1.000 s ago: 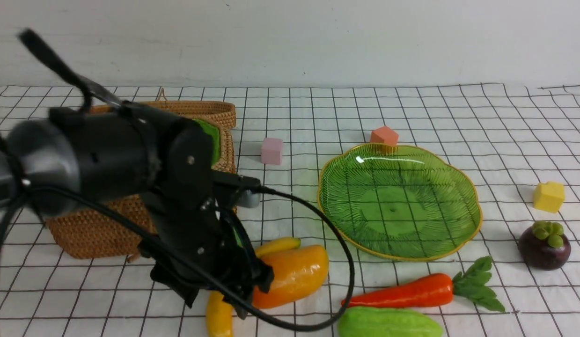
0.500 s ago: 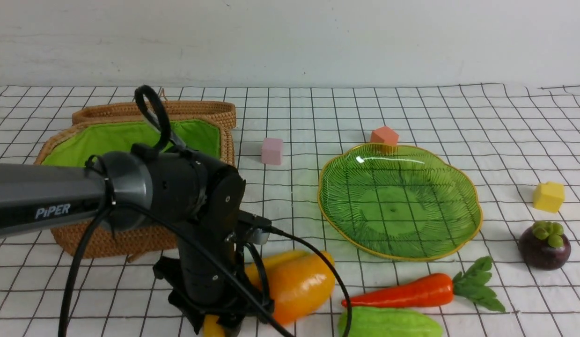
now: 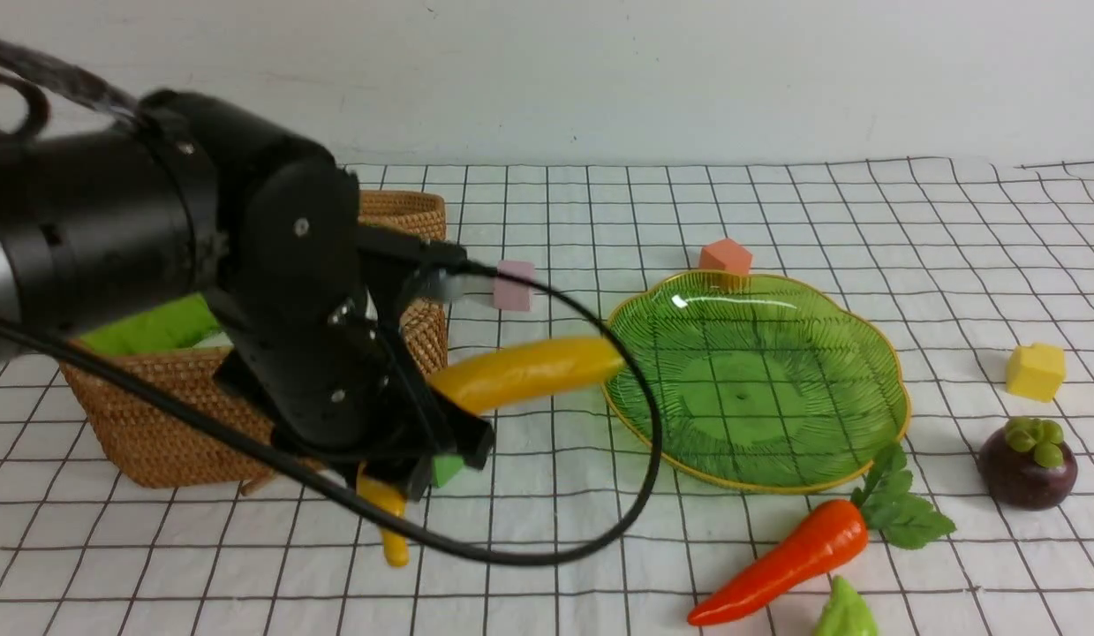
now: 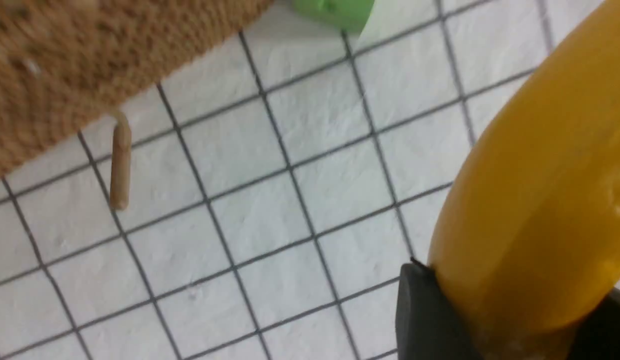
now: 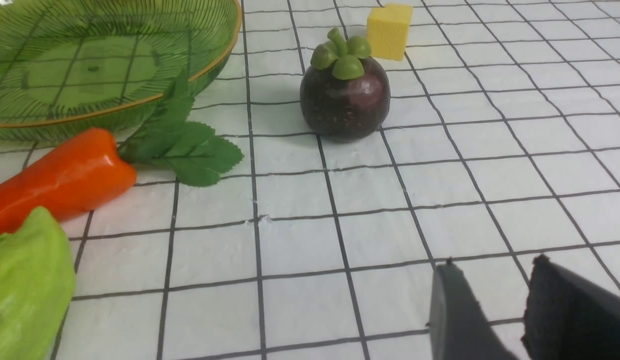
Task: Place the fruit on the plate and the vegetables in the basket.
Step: Use the left arm to grab a banana and put it into the right plate
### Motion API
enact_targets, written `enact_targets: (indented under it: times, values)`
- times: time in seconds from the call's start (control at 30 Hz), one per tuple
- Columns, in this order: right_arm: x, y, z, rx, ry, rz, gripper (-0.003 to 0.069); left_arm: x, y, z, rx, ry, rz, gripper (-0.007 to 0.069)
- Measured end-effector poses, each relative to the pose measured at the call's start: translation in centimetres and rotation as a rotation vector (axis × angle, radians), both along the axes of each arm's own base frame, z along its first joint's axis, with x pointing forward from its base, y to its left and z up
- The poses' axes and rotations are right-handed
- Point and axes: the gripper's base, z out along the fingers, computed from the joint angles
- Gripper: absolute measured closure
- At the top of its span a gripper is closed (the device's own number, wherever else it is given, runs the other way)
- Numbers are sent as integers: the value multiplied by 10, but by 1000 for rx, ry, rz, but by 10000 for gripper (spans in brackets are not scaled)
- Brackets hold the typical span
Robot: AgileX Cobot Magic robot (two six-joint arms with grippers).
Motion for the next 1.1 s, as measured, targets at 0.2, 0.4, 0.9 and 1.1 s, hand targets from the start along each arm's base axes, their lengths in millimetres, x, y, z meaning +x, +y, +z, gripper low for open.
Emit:
enact_targets:
  times: [0.2, 0.4, 0.9, 1.1]
  values:
    - [0, 0, 0, 0, 0, 0, 421, 17, -29, 27, -166, -76, -28, 326]
    - [0, 0, 0, 0, 0, 0, 421, 85, -91, 13, -253, -123, -46, 326]
    - [0, 0, 0, 0, 0, 0, 421, 142, -138, -56, -160, -37, -57, -30]
    - [0, 0, 0, 0, 0, 0, 421, 110, -107, 32, -96, -120, -94, -22]
